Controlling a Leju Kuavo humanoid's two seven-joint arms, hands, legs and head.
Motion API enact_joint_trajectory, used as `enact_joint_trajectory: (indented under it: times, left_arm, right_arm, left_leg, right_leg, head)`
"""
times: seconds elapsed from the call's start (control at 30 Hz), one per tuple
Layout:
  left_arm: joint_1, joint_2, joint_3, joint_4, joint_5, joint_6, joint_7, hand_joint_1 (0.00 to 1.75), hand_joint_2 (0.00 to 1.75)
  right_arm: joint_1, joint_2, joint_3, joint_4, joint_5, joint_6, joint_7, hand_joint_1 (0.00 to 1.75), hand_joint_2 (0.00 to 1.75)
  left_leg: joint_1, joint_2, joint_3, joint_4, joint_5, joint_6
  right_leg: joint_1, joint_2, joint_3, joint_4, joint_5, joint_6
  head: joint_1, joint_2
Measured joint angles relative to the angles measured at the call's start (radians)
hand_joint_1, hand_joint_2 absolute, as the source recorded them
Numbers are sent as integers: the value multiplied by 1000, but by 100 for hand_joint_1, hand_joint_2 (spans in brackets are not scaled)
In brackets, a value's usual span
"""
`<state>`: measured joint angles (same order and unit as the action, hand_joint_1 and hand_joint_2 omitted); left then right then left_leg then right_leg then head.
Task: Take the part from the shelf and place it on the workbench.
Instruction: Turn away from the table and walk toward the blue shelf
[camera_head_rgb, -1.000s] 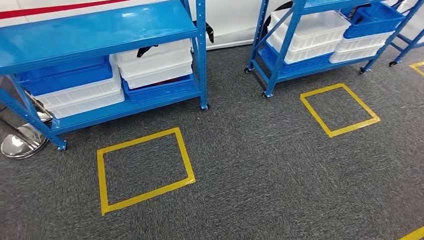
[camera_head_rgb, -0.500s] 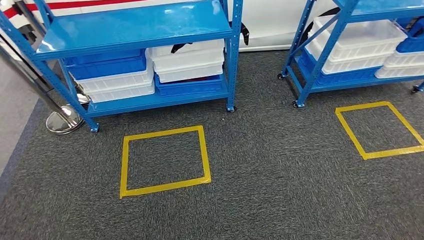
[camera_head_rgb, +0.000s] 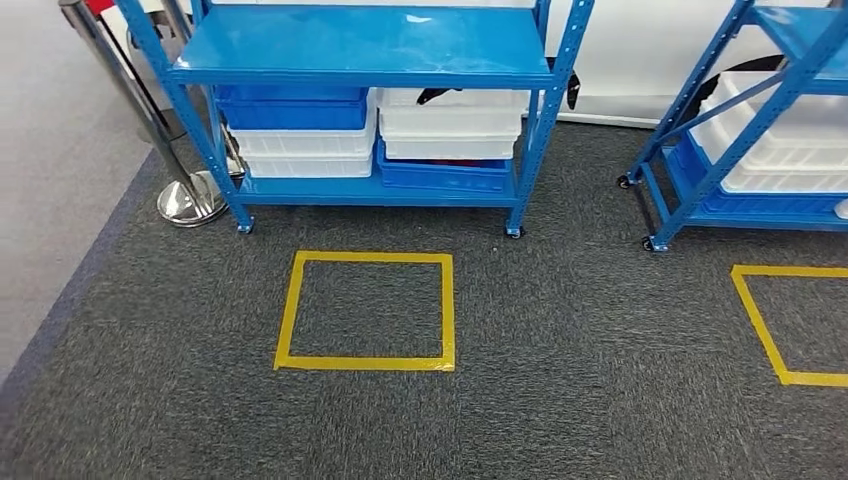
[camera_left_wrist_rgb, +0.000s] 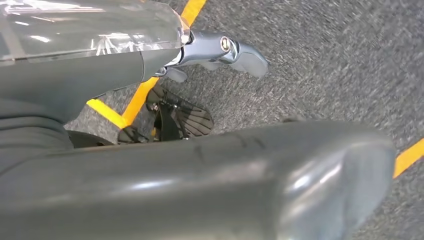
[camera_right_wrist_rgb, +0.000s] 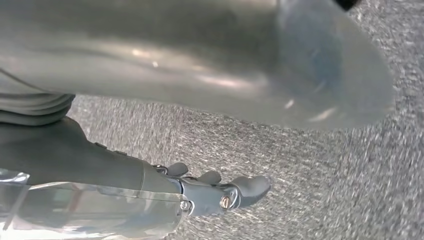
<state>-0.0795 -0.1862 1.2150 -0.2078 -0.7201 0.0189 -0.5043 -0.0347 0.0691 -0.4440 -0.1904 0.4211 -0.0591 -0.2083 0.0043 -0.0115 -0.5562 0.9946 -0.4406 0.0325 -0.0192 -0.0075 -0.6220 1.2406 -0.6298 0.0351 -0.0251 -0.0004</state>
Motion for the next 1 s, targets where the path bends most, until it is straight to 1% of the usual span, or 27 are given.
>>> enact_joint_trajectory:
  times: [0.03,0.07,0.1,0.13,0.17,0.2,0.23,0.27,0.33,0.37,0.4,0.43,0.47,0.5,0.53,0.57,0.6,0.63,0.7,0.73,0.77,0.83,0.87,0.9,0.93,0.97,1.0]
  left_arm:
    - [1,0,0,0,2,1,2,0,0]
    - [2,0,0,0,5,2,5,0,0]
    - [3,0,0,1,7,3,8,0,0]
    - [4,0,1,1,9,4,9,0,0]
    - [4,0,1,1,10,5,10,0,0]
    - [3,0,1,1,10,5,11,0,0]
    - [3,0,1,1,10,5,11,0,0]
    - [3,0,1,1,10,5,11,0,0]
    - [6,0,2,1,12,6,11,0,0]
    - [8,1,3,1,13,6,11,0,0]
    - [8,1,3,1,14,6,11,0,0]
    - [7,2,3,1,16,6,11,0,0]
    - [5,2,4,1,18,6,11,0,0]
    - [5,2,4,2,19,5,11,0,0]
    - [5,2,4,2,19,3,11,0,0]
    - [6,2,4,2,20,1,11,0,0]
    - [7,2,4,2,20,0,11,0,0]
    - [8,2,4,2,20,-1,11,0,0]
    - [6,2,4,2,19,-2,11,0,0]
    - [5,2,4,2,19,-3,11,0,0]
    - [5,2,4,2,19,-3,11,0,0]
    - [6,2,4,2,18,-4,12,0,0]
    - [7,2,4,2,17,-3,12,0,0]
    - [7,2,5,2,17,-3,13,0,0]
    - [5,1,5,2,16,-3,13,0,0]
    - [4,1,5,2,16,-2,14,0,0]
    - [3,1,5,2,15,-2,14,0,0]
  right_arm:
    - [1,0,0,0,4,3,0,0,0]
    - [2,0,0,1,8,5,0,0,0]
    - [2,-1,0,1,12,6,0,0,0]
    - [3,-1,0,1,15,6,0,0,0]
    - [3,-2,0,1,16,6,0,0,0]
    - [3,-2,0,2,18,6,0,0,0]
    - [3,-3,1,2,20,6,0,0,0]
    - [1,-3,1,2,21,6,0,0,0]
    - [-4,-2,1,2,24,7,0,0,0]
    - [-5,-2,2,2,25,8,0,0,0]
    - [-4,-1,2,2,26,10,-1,0,0]
    - [-2,-1,2,2,27,11,-2,0,0]
    - [1,-1,2,2,27,13,-3,0,0]
    - [2,-2,2,2,27,14,-3,0,0]
    - [3,-2,2,2,27,16,-4,0,0]
    - [3,-2,2,2,27,17,-5,0,0]
    - [3,-2,2,2,27,19,-6,0,0]
    - [3,-2,2,2,26,20,-9,0,0]
    - [3,-1,2,2,26,20,-13,0,0]
    - [3,-1,2,2,26,19,-14,0,0]
    - [1,-2,2,2,26,18,-14,0,0]
    - [-4,-2,2,2,27,17,-14,0,0]
    - [-5,-3,2,2,28,17,-15,0,0]
    - [-6,-3,2,2,29,18,-15,0,0]
    - [-4,-4,2,2,31,18,-16,0,0]
    - [-1,-5,2,2,31,19,-16,0,0]
    - [1,-5,2,2,31,20,-16,0,0]
  left_leg:
    - [-1,-14,0,1,0,0]
    - [-1,-30,1,3,-1,0]
    - [-1,-45,2,4,-2,-1]
    - [-1,-59,4,7,-4,-4]
    - [-2,-72,4,10,-6,-7]
    - [-3,-83,2,13,-8,-11]
    - [-3,-93,-1,16,-10,-16]
    - [-2,-102,-4,16,-10,-23]
    - [1,-114,-7,16,-10,-34]
    - [-1,-102,-12,27,-18,-39]
    - [-2,-79,-26,57,-37,-43]
    - [-1,-49,-50,108,-66,-47]
    - [0,-22,-84,175,-100,-51]
    - [3,-7,-118,243,-128,-55]
    - [6,1,-143,289,-140,-58]
    - [7,5,-150,300,-134,-60]
    - [8,9,-135,269,-108,-60]
    - [8,20,-101,203,-70,-57]
    - [2,64,-31,67,-18,-45]
    - [-2,79,-12,31,-9,-38]
    - [-5,85,-8,19,-9,-33]
    - [-5,68,-9,15,-5,-23]
    - [-3,62,-7,10,-2,-16]
    - [0,55,-5,4,2,-10]
    - [3,50,-3,-1,5,-4]
    - [2,44,-5,-2,6,-1]
    - [1,38,-7,-2,6,2]
  right_leg:
    - [0,3,-23,38,-5,0]
    - [-1,4,-29,39,13,0]
    - [-1,8,-15,-1,49,-1]
    - [-3,19,11,-69,94,-3]
    - [-4,39,38,-136,126,-5]
    - [-4,56,59,-186,145,-7]
    - [-3,68,69,-214,151,-9]
    - [-1,70,72,-219,146,-11]
    - [-2,50,76,-225,148,-20]
    - [-5,39,79,-229,150,-28]
    - [-7,26,82,-234,151,-35]
    - [-7,12,83,-237,151,-40]
    - [-5,-1,84,-237,149,-44]
    - [-2,-14,84,-237,148,-46]
    - [0,-27,85,-237,146,-47]
    - [0,-40,87,-237,144,-46]
    - [1,-52,90,-236,142,-44]
    - [1,-63,95,-236,139,-42]
    - [4,-82,105,-236,132,-34]
    - [6,-89,108,-236,129,-29]
    - [7,-95,110,-237,128,-24]
    - [7,-101,114,-238,126,-12]
    - [5,-87,113,-231,119,-7]
    - [4,-64,105,-209,102,-3]
    - [3,-36,85,-165,74,0]
    - [2,-13,53,-102,40,1]
    - [2,-1,17,-32,9,2]
  head:
    - [0,0]
    - [0,0]
    - [0,0]
    - [0,0]
    - [0,0]
    - [0,0]
    - [0,0]
    - [0,0]
    - [0,0]
    - [-1,0]
    - [-1,0]
    - [-2,0]
    - [-2,0]
    - [-2,0]
    - [-2,0]
    - [-2,0]
    - [-2,0]
    - [-2,0]
    - [-2,0]
    - [-2,0]
    - [-2,0]
    - [-2,0]
    - [-2,0]
    - [-2,0]
    - [-2,0]
    - [-2,0]
    - [-1,0]
